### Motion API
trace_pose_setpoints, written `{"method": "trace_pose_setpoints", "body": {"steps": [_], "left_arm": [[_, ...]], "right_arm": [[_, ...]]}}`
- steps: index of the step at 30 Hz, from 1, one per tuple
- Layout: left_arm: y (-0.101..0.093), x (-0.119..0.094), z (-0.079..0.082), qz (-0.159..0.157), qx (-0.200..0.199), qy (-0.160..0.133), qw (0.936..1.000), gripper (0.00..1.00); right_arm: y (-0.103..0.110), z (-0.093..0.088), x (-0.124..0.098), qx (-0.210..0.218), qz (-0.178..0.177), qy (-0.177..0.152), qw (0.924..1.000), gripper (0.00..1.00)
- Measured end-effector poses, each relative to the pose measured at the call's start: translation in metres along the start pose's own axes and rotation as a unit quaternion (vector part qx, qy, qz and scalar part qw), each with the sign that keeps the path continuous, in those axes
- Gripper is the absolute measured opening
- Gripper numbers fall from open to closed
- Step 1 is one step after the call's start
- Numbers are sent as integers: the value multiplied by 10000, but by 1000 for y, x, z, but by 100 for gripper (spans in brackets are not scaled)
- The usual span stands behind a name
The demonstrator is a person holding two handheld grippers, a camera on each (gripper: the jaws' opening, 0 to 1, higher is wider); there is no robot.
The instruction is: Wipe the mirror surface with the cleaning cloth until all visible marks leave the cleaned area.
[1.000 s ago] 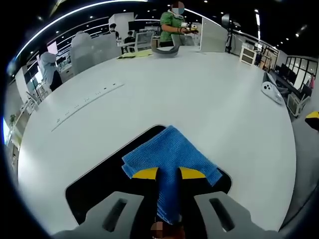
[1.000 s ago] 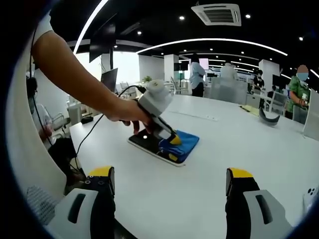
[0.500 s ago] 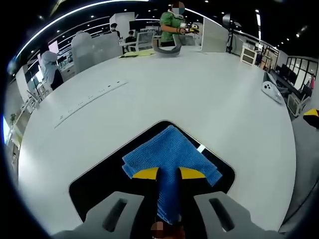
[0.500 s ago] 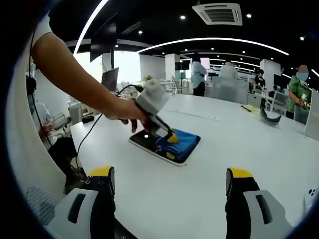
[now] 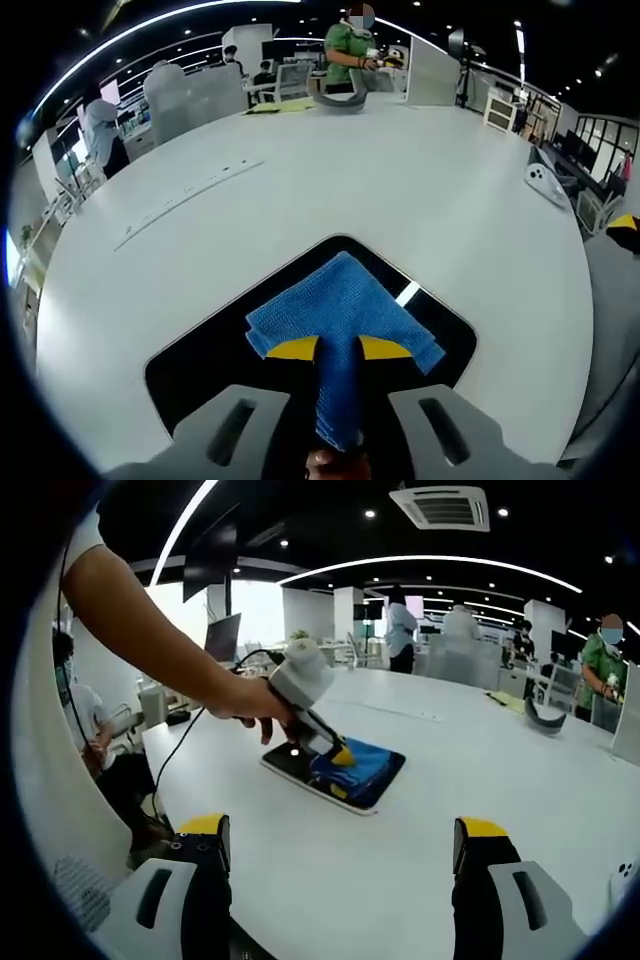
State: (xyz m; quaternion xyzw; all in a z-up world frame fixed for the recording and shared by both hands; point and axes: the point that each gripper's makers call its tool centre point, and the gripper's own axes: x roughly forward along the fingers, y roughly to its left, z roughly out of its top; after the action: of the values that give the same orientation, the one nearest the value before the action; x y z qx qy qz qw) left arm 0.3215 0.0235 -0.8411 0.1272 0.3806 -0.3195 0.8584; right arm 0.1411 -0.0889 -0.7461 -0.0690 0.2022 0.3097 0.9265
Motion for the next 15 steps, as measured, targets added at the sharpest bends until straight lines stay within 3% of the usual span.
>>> {"method": "trace_pose_setpoints", "body": {"steps": [15], "left_arm": [[9, -8, -8, 52, -98, -24, 9999, 12]], "right_arm": [[6, -1, 4, -46, 48, 38, 10000, 92]]}}
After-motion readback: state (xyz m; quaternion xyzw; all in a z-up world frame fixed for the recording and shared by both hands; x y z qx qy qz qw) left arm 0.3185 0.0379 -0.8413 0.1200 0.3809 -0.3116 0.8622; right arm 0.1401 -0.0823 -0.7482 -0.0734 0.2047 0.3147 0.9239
